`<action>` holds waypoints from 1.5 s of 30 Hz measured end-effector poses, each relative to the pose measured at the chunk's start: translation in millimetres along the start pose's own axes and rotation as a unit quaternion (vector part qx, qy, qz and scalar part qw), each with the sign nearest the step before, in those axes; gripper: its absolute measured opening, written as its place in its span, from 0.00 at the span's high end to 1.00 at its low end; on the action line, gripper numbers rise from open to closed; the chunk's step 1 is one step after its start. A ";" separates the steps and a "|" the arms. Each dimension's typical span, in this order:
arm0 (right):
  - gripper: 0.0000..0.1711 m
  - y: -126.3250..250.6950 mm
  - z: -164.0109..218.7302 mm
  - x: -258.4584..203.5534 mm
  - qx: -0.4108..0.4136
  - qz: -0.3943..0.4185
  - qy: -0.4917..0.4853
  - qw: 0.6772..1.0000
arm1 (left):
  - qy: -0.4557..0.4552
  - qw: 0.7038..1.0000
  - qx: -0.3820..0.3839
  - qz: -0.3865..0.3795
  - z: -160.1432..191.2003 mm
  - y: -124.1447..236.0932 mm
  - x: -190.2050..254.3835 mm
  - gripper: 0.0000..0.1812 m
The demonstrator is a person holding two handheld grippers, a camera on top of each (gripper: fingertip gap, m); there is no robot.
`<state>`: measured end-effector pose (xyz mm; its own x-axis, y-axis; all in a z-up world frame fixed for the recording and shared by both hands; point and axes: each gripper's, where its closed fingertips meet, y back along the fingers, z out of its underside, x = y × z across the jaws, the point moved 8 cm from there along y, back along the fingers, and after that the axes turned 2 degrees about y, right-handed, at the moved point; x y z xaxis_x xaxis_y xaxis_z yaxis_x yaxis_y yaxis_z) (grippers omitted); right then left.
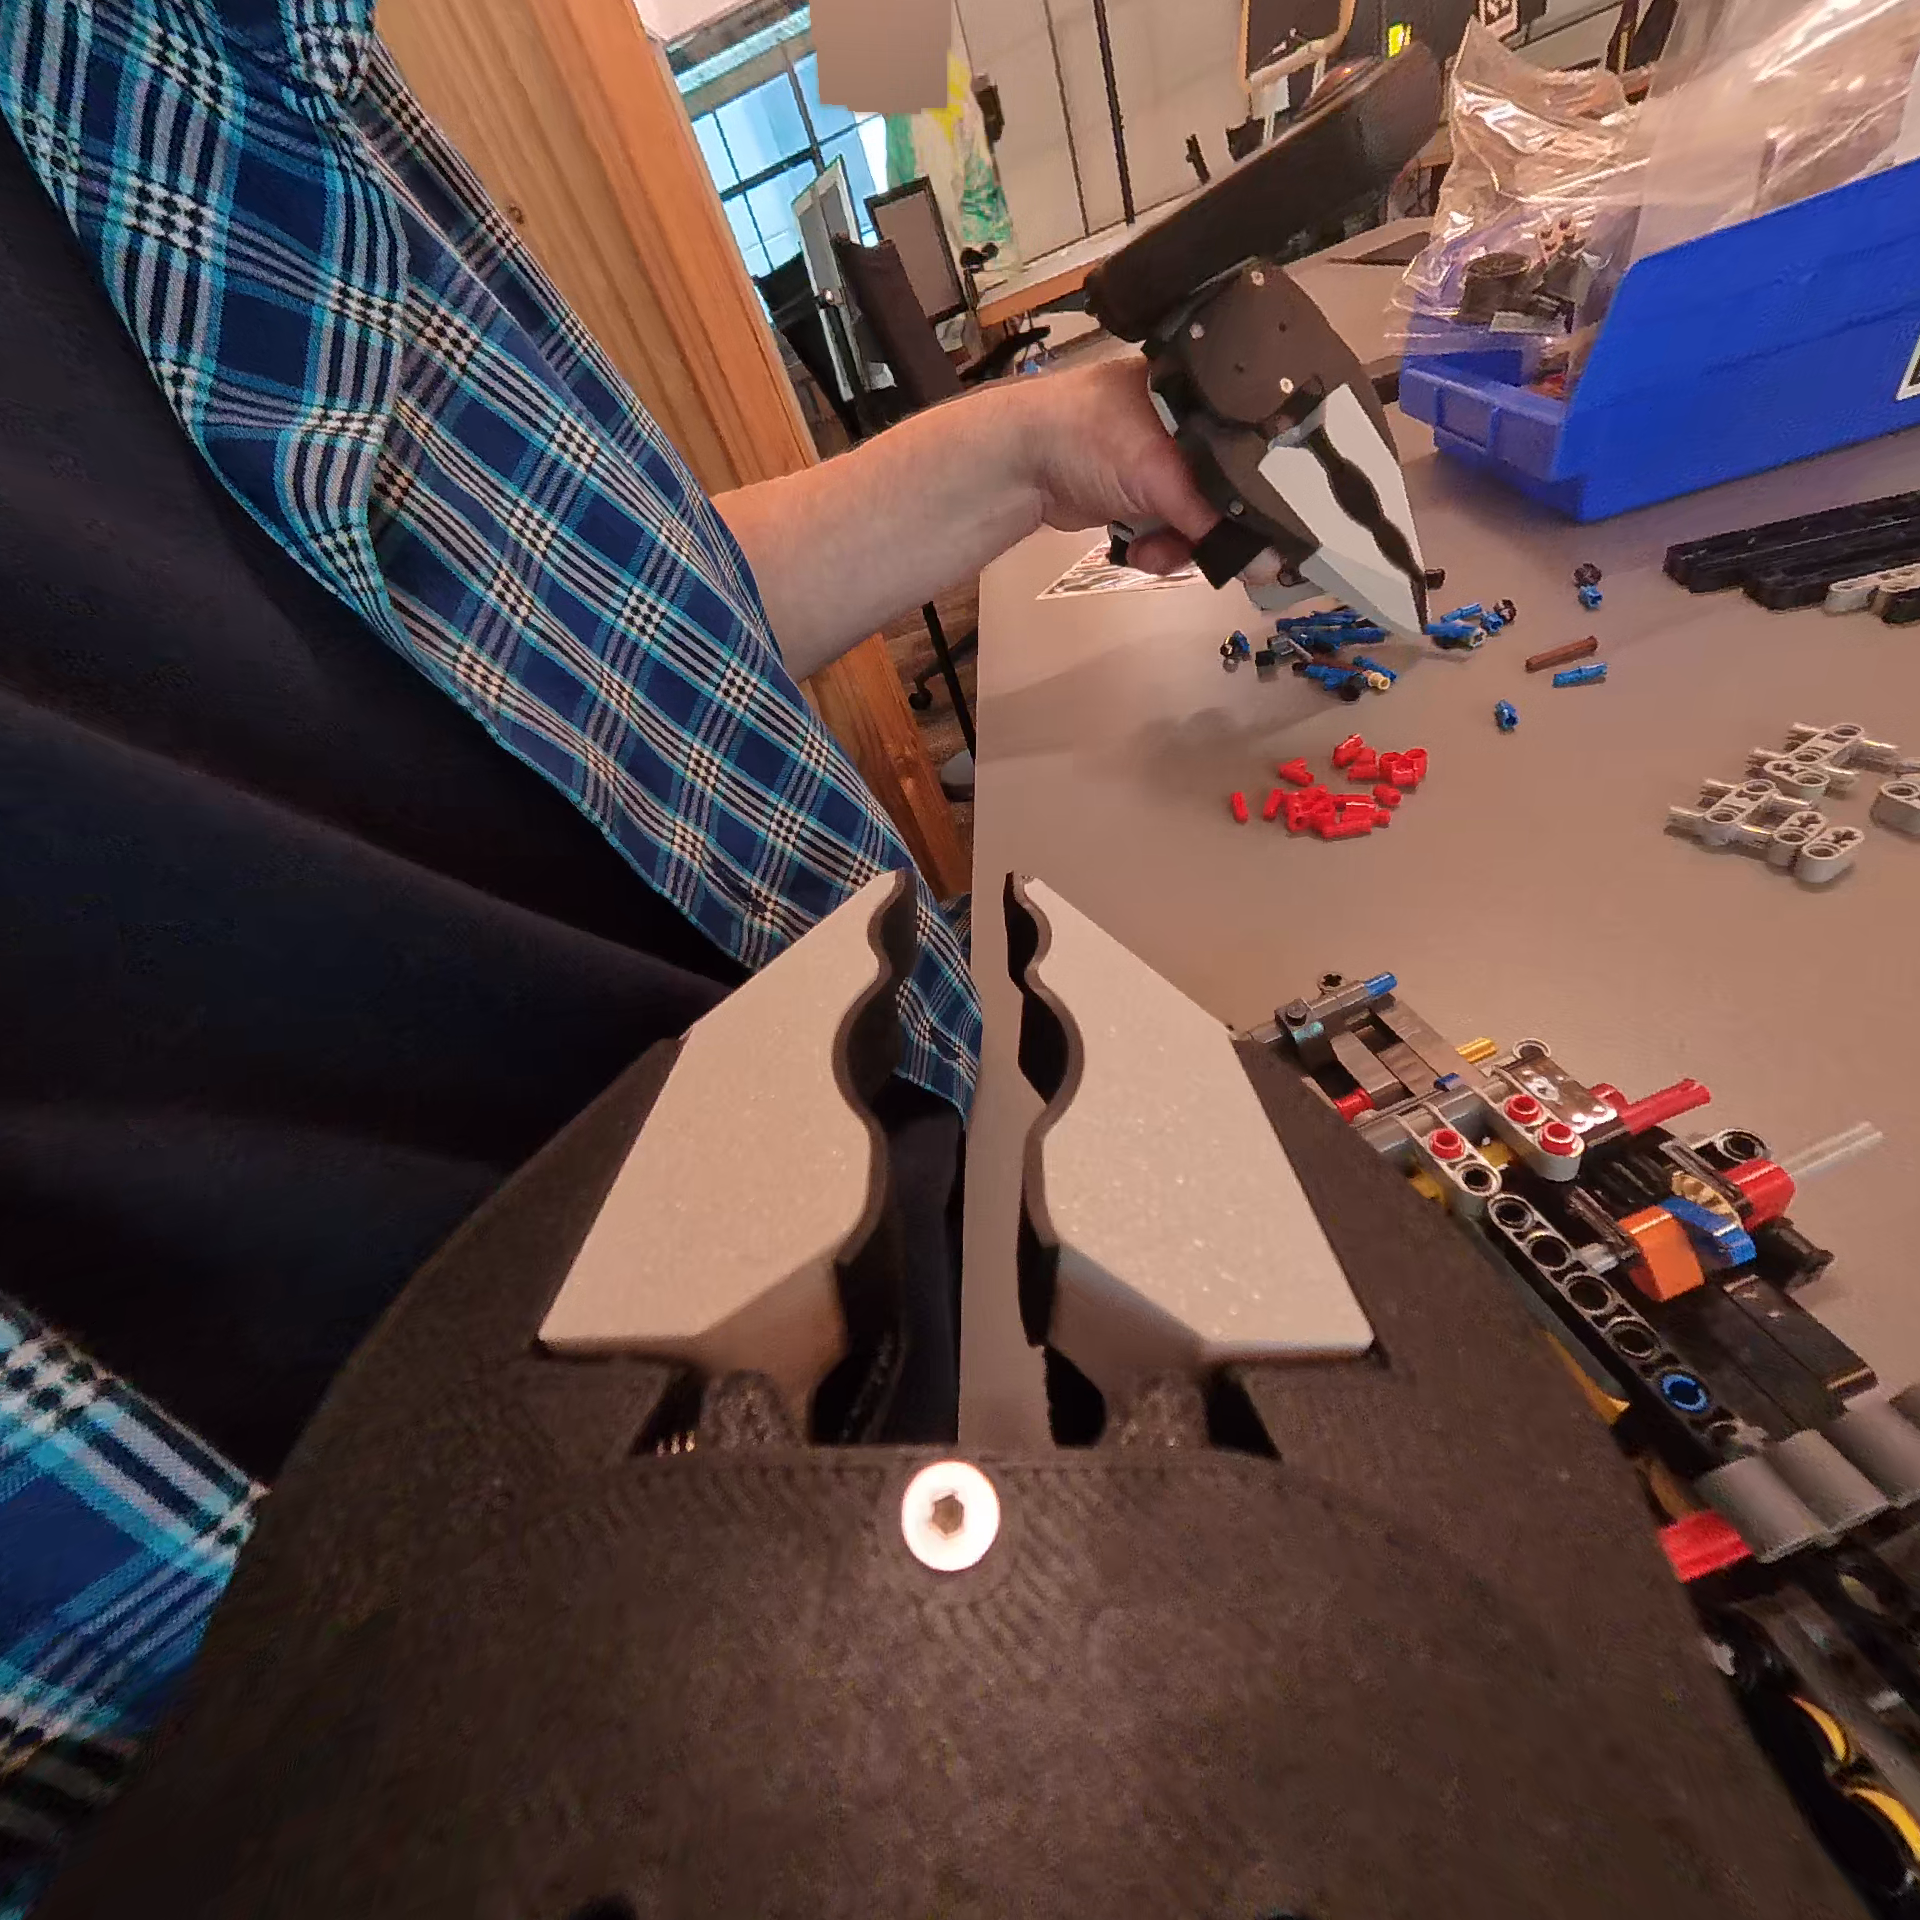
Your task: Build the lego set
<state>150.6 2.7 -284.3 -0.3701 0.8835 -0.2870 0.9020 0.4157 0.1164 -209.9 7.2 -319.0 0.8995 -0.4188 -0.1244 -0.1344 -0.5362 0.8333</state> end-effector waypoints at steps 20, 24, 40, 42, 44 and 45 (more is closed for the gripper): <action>0.92 -6.4 3.0 -2.0 -0.009 -0.008 0.000 1.000 | 0.056 0.992 0.004 -0.114 57.2 72.3 -15.6 0.99; 0.92 -7.3 3.1 -2.6 -0.009 -0.011 -0.001 1.000 | 0.101 0.985 -0.020 -0.138 87.3 76.1 -22.2 0.99; 0.92 -11.4 5.7 -2.0 -0.023 -0.010 0.000 1.000 | 0.094 0.988 -0.049 -0.115 110.0 69.4 -7.3 0.94; 0.92 -11.5 5.7 -2.0 -0.024 -0.010 0.000 1.000 | 0.088 0.989 -0.035 -0.117 102.8 71.3 -9.0 0.93; 0.92 -11.6 5.8 -2.0 -0.024 -0.011 0.000 1.000 | 0.075 0.990 -0.023 -0.115 93.3 69.7 -11.0 0.94; 0.92 -11.7 5.9 -2.1 -0.025 -0.011 0.000 1.000 | 0.065 0.991 -0.023 -0.117 88.9 66.5 -12.5 0.95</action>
<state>142.2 -5.3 -290.6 -0.3901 0.8739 -0.2902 0.8815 0.4455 0.1566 -267.0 -88.4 -309.9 0.9501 -0.1876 -0.2491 0.1003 -0.5724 0.8138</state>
